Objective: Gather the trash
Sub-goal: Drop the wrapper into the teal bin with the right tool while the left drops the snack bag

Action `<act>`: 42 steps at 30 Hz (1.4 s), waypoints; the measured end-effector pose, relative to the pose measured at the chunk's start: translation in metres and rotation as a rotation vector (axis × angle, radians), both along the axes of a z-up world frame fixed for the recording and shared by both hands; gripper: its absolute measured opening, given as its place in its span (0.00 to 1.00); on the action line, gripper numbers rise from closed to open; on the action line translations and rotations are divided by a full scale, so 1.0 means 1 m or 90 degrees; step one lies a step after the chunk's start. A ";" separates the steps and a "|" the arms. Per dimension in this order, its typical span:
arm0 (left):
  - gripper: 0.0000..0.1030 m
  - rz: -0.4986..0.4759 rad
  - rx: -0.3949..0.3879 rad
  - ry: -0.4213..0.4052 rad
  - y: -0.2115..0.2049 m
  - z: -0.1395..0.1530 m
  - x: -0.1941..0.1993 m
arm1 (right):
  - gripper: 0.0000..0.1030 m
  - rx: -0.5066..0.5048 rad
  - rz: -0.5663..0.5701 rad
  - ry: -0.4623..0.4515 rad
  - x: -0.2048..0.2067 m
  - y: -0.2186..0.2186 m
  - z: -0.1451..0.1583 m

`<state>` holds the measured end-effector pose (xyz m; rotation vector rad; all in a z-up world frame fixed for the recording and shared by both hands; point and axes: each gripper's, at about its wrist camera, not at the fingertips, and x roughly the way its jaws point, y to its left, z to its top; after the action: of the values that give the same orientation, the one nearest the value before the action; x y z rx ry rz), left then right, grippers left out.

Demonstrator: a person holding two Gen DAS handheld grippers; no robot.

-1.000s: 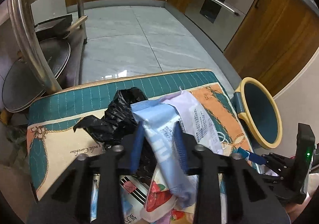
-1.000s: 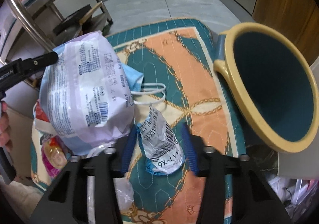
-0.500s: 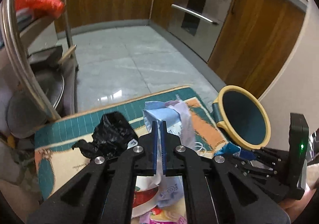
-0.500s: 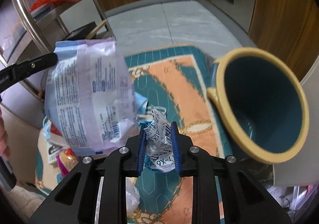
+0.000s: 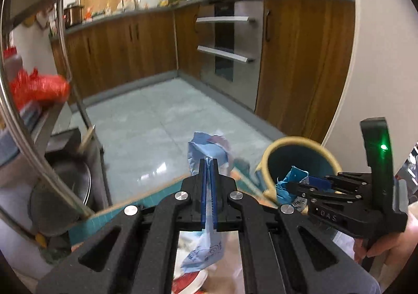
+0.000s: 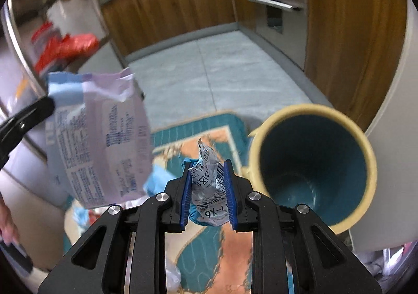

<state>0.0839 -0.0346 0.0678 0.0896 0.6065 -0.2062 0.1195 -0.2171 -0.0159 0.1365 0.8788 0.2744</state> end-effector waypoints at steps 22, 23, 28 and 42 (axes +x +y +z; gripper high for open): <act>0.02 -0.123 -0.105 0.012 -0.139 -0.029 0.050 | 0.24 -0.039 -0.192 0.068 0.046 -0.177 -0.043; 0.02 -0.121 -0.110 0.027 -0.143 -0.038 0.054 | 0.24 -0.021 -0.202 0.087 0.048 -0.184 -0.051; 0.02 -0.117 -0.095 0.065 -0.152 -0.064 0.068 | 0.24 -0.048 -0.191 0.110 0.051 -0.178 -0.064; 0.29 -0.099 -0.063 0.096 -0.140 -0.074 0.069 | 0.47 -0.066 -0.180 0.088 0.054 -0.156 -0.047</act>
<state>0.1533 -0.1741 -0.0063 0.0247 0.7397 -0.3956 0.1737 -0.3730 -0.0633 0.1829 0.9964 -0.0449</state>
